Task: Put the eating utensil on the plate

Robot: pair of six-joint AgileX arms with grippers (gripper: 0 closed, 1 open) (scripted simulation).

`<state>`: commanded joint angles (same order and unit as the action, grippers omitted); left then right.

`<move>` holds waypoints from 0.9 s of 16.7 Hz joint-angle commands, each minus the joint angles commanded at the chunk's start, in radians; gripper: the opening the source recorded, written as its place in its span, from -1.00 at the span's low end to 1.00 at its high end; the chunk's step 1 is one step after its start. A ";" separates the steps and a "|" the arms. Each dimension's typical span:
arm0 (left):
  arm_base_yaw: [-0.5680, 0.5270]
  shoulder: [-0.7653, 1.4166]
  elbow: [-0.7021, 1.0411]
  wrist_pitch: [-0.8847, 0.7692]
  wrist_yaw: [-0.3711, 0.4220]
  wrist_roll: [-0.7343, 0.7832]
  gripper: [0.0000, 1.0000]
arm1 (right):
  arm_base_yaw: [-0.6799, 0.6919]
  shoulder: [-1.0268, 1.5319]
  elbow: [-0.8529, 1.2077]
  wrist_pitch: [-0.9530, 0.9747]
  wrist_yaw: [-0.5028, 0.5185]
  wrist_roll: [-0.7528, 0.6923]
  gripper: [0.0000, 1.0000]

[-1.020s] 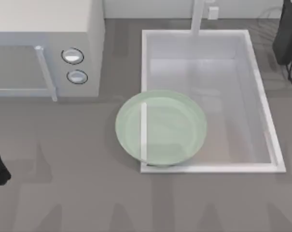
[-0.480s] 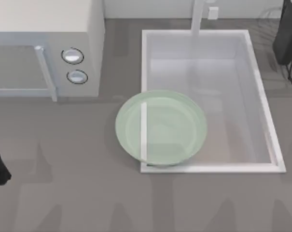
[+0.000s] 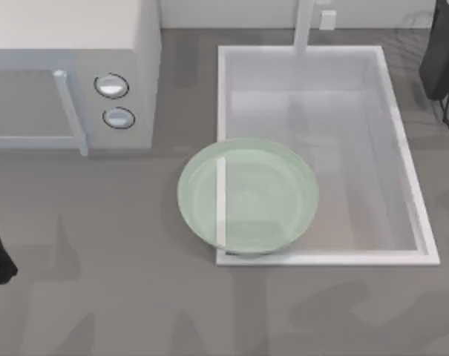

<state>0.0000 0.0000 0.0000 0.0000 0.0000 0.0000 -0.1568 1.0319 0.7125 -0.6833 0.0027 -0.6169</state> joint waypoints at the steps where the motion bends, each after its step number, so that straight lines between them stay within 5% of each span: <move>1: 0.000 0.000 0.000 0.000 0.000 0.000 1.00 | -0.013 0.092 0.058 -0.056 0.000 -0.051 1.00; 8: 0.000 0.000 0.000 0.000 0.000 0.000 1.00 | -0.077 0.543 0.349 -0.335 0.001 -0.302 1.00; 15: 0.000 0.000 0.000 0.000 0.000 0.000 1.00 | -0.078 0.583 0.376 -0.361 0.001 -0.327 1.00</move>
<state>0.0000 0.0000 0.0000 0.0000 0.0000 0.0000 -0.2351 1.6154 1.0882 -1.0440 0.0042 -0.9435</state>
